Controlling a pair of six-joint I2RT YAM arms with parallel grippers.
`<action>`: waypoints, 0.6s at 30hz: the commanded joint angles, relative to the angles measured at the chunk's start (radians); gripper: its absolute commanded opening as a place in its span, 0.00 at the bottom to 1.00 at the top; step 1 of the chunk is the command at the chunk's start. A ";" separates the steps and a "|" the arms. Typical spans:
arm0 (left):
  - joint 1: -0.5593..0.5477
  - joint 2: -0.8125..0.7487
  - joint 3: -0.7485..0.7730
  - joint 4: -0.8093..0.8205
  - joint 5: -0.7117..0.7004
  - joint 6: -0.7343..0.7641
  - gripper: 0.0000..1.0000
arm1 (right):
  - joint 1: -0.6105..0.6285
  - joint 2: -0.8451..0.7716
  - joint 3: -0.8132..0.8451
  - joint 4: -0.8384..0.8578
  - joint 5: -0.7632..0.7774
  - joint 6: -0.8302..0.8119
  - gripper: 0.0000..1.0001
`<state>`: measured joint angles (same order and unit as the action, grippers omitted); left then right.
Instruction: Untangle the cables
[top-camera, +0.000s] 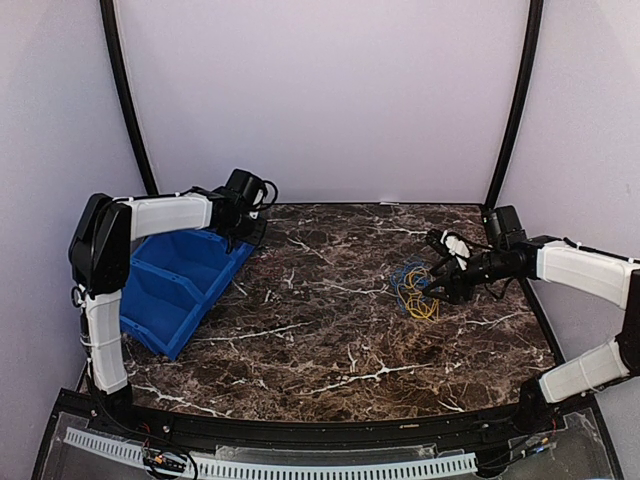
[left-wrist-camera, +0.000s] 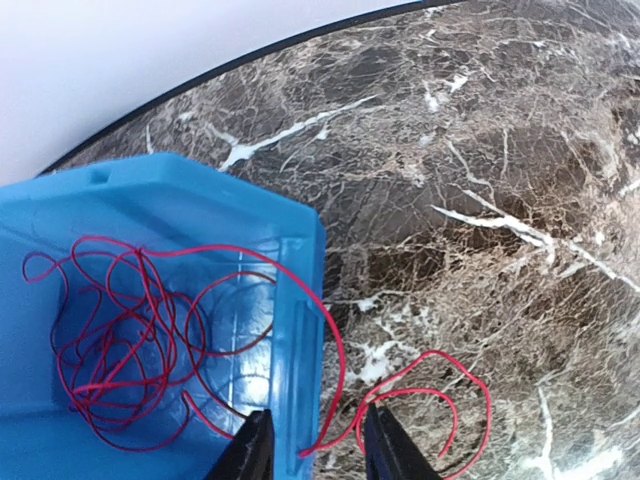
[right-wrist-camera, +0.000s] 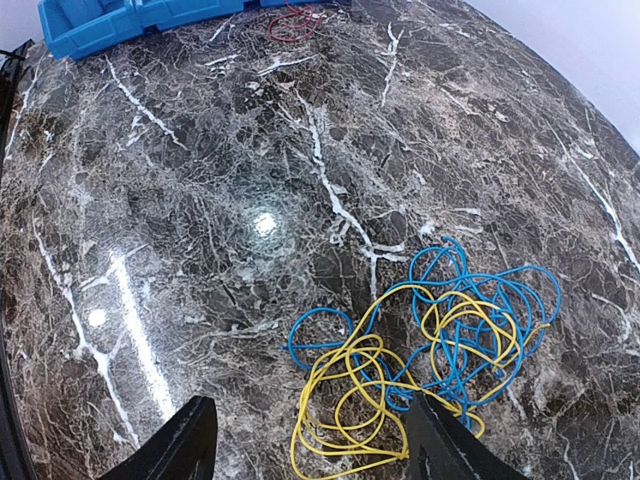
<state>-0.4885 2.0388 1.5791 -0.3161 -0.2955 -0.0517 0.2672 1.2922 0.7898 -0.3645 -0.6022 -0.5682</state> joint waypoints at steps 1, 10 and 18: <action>0.000 0.023 0.024 -0.012 0.012 0.025 0.36 | -0.005 0.008 0.015 -0.001 -0.002 -0.008 0.67; -0.001 0.068 0.050 -0.018 -0.014 0.042 0.21 | -0.005 0.011 0.017 -0.003 -0.002 -0.010 0.67; 0.000 0.018 0.070 -0.051 -0.020 0.032 0.02 | -0.005 0.013 0.015 -0.001 -0.002 -0.010 0.67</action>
<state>-0.4885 2.1189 1.6199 -0.3363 -0.3016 -0.0196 0.2672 1.2999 0.7898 -0.3679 -0.6018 -0.5686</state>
